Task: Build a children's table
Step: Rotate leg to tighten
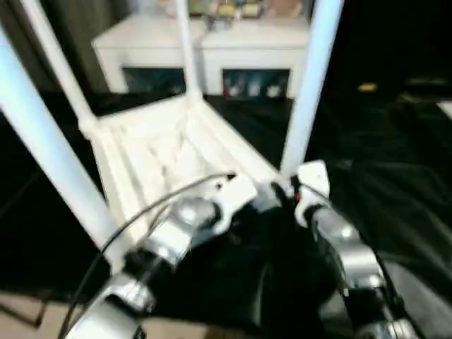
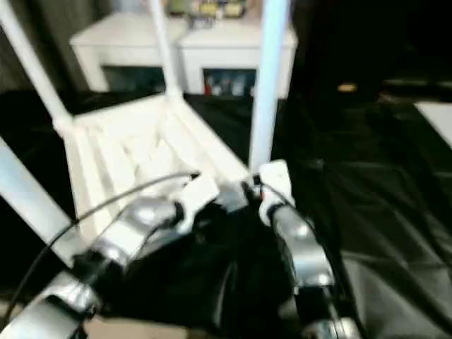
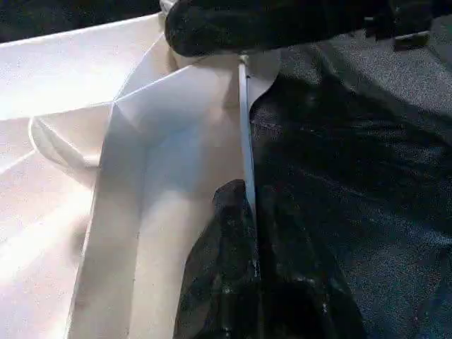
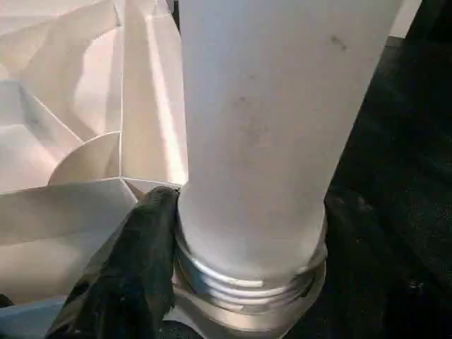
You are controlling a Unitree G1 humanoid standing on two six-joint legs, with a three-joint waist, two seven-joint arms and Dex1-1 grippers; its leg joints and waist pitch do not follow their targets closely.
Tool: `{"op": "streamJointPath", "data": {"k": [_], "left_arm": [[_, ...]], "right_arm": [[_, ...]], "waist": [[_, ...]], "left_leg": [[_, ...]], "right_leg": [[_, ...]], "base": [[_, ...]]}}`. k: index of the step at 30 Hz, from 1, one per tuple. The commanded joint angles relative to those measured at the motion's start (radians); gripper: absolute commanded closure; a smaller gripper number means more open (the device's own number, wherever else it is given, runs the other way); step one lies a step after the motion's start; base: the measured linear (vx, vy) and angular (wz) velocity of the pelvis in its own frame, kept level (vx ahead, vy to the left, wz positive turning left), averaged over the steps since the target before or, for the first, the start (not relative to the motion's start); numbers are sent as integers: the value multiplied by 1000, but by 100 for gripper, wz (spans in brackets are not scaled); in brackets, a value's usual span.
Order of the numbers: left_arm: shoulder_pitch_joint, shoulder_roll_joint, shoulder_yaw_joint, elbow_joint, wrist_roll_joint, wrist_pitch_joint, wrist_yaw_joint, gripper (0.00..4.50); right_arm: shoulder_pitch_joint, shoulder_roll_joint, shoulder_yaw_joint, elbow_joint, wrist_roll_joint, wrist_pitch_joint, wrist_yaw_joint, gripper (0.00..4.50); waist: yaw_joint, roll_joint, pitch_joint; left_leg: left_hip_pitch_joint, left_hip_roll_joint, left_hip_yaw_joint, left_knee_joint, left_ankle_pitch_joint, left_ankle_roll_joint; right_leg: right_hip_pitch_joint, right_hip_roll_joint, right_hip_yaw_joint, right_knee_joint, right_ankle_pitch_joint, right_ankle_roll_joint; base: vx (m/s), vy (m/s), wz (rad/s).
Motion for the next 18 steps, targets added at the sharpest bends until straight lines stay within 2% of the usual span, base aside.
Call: {"op": "streamJointPath", "data": {"k": [1,2,3,4,5,6,7,8,9,10,12,13,14,15,17,18], "left_arm": [[-4,1,35,25,8,-51,83,450],[0,9,40,21,12,-49,74,450],[1,14,42,19,15,-47,68,450],[6,31,42,9,18,-56,49,450],[9,42,42,3,20,-64,37,450],[30,87,39,-40,9,-68,-26,450],[30,87,39,-40,9,-68,-26,450],[42,109,37,-62,3,-65,-60,450],[54,130,35,-84,-4,-54,-89,450],[55,132,35,-85,-5,-54,-91,450],[103,206,10,-162,-64,-105,-269,450],[129,245,-5,-206,-91,-133,-362,450],[131,248,-6,-210,-94,-132,-370,450],[149,270,-12,-243,-124,-121,-429,450],[166,286,-12,-280,-157,-102,-477,450],[172,292,-12,-296,-170,-97,-495,450]], "right_arm": [[25,50,129,-93,38,-39,143,105],[26,36,119,-103,41,-38,145,91],[26,27,112,-108,43,-36,144,75],[25,-1,102,-118,45,-34,157,75],[23,-20,97,-125,46,-33,169,66],[29,-114,85,-158,68,-22,272,66],[29,-114,85,-158,68,-22,272,66],[35,-163,83,-172,79,-26,335,66],[48,-208,74,-191,101,-25,408,66],[49,-211,73,-193,103,-25,414,66],[97,-327,62,-231,154,-55,601,66],[112,-373,62,-235,166,-66,659,66],[112,-376,62,-235,167,-66,663,66],[119,-399,62,-236,176,-69,694,66],[124,-423,68,-241,194,-66,725,66],[125,-433,73,-243,202,-65,739,66]], "waist": [[-2,-32,-36],[-3,-33,-34],[-7,-34,-32],[-11,-35,-32],[-16,-30,-32],[-20,-32,-32],[-20,-31,-32],[-19,-31,-33],[-16,-32,-35],[-16,-33,-35],[-5,-32,-39],[-4,-36,-42],[-4,-36,-42],[0,-33,-48],[2,-32,-51],[4,-30,-50]], "left_leg": [[-2,39,-4,-70,-168,71],[-6,39,-4,-70,-174,73],[-10,38,-4,-74,-197,69],[-16,38,-6,-76,-198,65],[-21,40,-10,-81,-196,54],[-13,45,-10,-82,-220,47],[-10,47,-9,-82,-231,50],[-9,49,-8,-81,-225,51],[-8,52,-3,-75,-185,70],[-10,49,-2,-74,-169,77],[-13,52,-1,-68,-119,116],[-12,53,0,-64,-86,135],[-12,53,0,-64,-86,135],[-11,50,2,-56,-35,162],[-5,52,5,-49,13,196],[-4,55,5,-48,15,203]], "right_leg": [[33,-35,30,-98,-81,-218],[35,-37,29,-100,-104,-209],[37,-40,29,-107,-179,-179],[42,-41,27,-107,-194,-167],[45,-41,22,-107,-213,-150],[41,-41,20,-113,-231,-148],[39,-42,21,-113,-231,-153],[39,-42,22,-113,-219,-157],[38,-43,26,-109,-129,-190],[39,-42,26,-106,-103,-198],[44,-45,24,-98,-8,-222],[43,-43,24,-90,60,-239],[43,-43,24,-90,60,-239],[44,-42,23,-77,159,-269],[36,-38,21,-68,244,-299],[34,-39,21,-67,247,-308]], "base": [[0,0,0],[0,0,0],[0,0,0],[0,0,0],[0,0,0],[0,0,0],[0,0,0],[0,0,0],[0,0,0],[0,0,0],[0,0,0],[52,9,0],[61,8,0],[61,8,0],[0,0,0],[0,0,0]]}}
